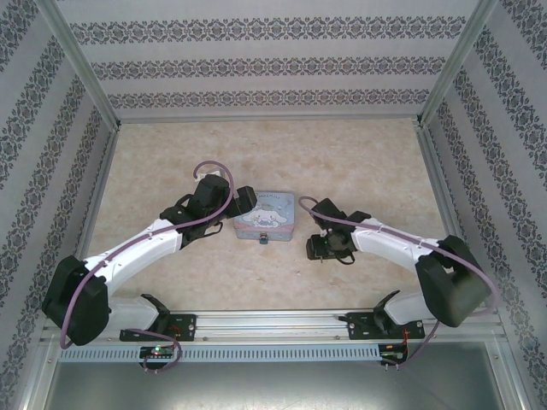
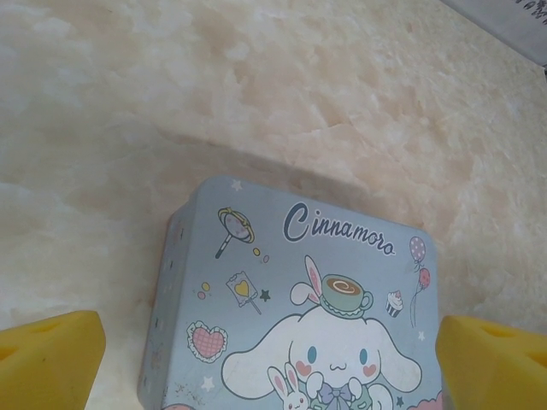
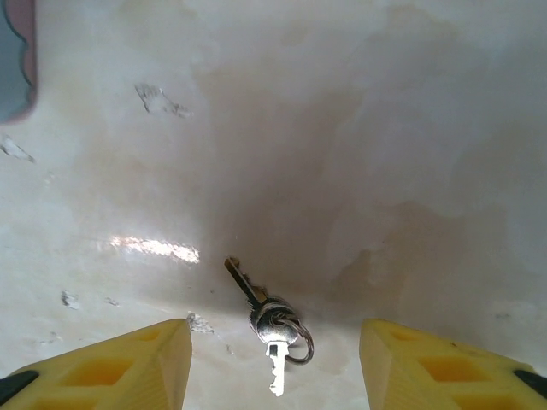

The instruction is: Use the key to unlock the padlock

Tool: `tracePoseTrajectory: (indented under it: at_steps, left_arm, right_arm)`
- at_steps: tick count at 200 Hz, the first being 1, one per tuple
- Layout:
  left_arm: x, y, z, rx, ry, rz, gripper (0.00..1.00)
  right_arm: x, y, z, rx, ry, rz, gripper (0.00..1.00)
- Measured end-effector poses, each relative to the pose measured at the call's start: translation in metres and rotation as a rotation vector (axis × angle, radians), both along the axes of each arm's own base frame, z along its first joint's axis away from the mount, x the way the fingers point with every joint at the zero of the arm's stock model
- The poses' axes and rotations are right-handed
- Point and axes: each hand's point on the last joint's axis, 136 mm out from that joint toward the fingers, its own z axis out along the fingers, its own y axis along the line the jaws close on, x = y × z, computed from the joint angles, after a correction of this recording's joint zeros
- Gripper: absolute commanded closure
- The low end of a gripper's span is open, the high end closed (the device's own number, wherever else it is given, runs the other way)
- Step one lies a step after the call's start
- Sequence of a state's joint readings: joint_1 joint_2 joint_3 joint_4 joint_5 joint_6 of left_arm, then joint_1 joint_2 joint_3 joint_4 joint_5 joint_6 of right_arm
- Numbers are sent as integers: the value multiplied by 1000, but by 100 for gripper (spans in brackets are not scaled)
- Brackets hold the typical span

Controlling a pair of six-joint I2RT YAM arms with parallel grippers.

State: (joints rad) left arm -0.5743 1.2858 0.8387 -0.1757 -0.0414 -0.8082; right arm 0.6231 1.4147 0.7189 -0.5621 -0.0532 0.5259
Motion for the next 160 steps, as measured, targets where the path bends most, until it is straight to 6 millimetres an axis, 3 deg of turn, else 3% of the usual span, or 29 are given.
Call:
tracePoseTrajectory:
  at_steps: [33, 106, 160]
  left_arm:
    - [0, -1, -3, -3, 10, -3, 1]
    - [1, -2, -9, 1, 27, 0, 1]
    - [1, -3, -9, -2, 29, -2, 1]
  right_arm:
    - [-7, 3, -11, -47, 26, 51, 50]
    - [-5, 0, -14, -104, 27, 71, 57]
    - [-2, 1, -14, -132, 45, 85, 76]
